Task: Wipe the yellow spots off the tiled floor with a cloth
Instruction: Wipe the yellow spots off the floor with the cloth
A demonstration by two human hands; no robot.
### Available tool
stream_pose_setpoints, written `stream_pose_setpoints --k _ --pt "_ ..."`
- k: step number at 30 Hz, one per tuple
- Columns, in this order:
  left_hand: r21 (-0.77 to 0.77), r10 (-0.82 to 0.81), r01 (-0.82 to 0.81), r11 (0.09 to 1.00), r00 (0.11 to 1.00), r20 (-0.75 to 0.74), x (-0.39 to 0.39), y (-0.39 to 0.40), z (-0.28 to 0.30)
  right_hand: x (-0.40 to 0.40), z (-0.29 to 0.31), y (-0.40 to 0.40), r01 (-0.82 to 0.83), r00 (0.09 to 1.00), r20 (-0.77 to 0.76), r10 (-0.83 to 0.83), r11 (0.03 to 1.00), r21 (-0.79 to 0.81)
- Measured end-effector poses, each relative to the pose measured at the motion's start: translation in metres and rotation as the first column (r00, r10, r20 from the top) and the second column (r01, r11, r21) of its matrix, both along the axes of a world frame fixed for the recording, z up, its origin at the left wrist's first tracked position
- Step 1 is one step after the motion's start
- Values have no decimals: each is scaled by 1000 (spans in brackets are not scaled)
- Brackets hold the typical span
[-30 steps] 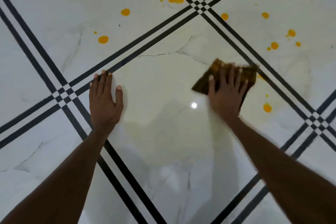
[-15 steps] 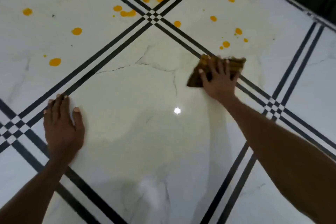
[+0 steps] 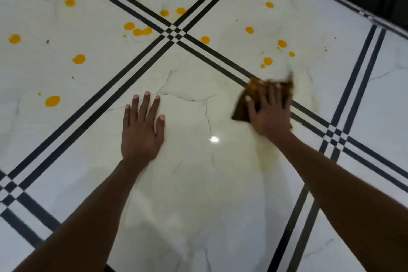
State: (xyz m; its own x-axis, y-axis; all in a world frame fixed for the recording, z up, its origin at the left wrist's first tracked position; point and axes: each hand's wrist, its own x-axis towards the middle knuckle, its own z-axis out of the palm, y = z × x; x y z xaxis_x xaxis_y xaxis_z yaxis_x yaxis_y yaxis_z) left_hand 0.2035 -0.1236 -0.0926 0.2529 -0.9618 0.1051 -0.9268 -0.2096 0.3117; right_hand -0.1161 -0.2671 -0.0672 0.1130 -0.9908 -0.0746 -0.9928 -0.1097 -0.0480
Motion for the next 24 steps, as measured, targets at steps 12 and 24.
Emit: stream_pose_setpoints --k 12,24 --pt "52 7 -6 999 999 -31 0 -3 8 119 1 41 -345 934 126 334 935 80" --pt "59 22 -20 998 999 -29 1 -5 7 161 -8 65 -687 696 215 685 722 -76"
